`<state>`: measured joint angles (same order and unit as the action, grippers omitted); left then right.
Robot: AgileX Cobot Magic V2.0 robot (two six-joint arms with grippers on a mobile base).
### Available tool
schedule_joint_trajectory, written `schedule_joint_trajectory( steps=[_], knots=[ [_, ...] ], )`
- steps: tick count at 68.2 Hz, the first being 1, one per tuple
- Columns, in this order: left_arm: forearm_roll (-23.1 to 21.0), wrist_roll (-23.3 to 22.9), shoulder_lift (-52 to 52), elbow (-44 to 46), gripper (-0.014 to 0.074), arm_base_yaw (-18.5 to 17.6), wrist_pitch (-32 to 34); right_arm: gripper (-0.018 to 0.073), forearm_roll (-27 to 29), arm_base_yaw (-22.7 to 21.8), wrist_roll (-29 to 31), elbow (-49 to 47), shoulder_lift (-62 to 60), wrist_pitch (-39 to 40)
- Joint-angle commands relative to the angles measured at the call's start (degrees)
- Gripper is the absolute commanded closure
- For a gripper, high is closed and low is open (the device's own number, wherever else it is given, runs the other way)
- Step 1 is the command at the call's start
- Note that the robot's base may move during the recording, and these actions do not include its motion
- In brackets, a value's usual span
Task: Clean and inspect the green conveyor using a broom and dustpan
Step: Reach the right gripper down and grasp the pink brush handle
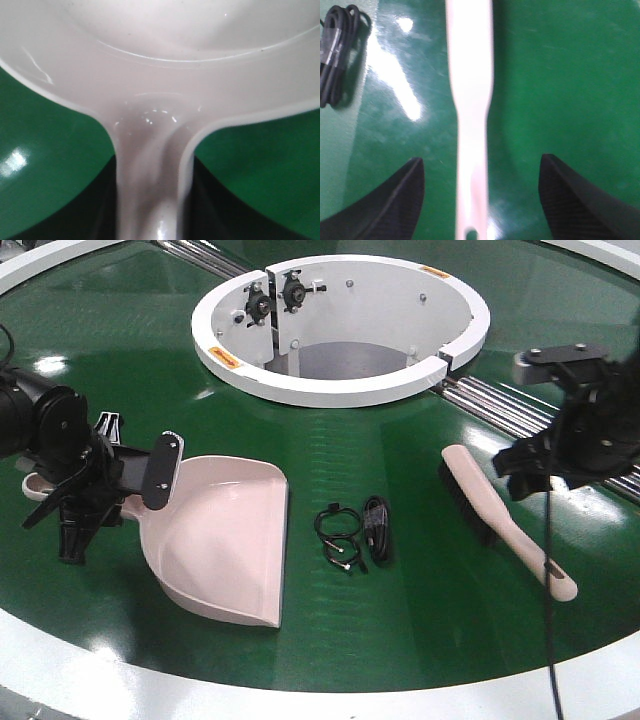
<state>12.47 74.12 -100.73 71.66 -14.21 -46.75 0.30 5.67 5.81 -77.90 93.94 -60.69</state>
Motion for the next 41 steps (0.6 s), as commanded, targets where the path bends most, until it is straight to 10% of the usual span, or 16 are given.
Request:
schedule_joint_trajectory(
  steps=[1, 41],
  knots=[
    [-0.3, -0.4, 2.4, 1.5, 0.0603, -0.4, 2.3, 0.0083, -0.3, 1.9, 0.0, -5.0, 2.1, -1.5],
    [-0.3, -0.4, 2.4, 1.5, 0.0603, -0.4, 2.3, 0.0083, -2.1, 2.5, -2.8, -7.9, 16.6, -10.0]
  ],
)
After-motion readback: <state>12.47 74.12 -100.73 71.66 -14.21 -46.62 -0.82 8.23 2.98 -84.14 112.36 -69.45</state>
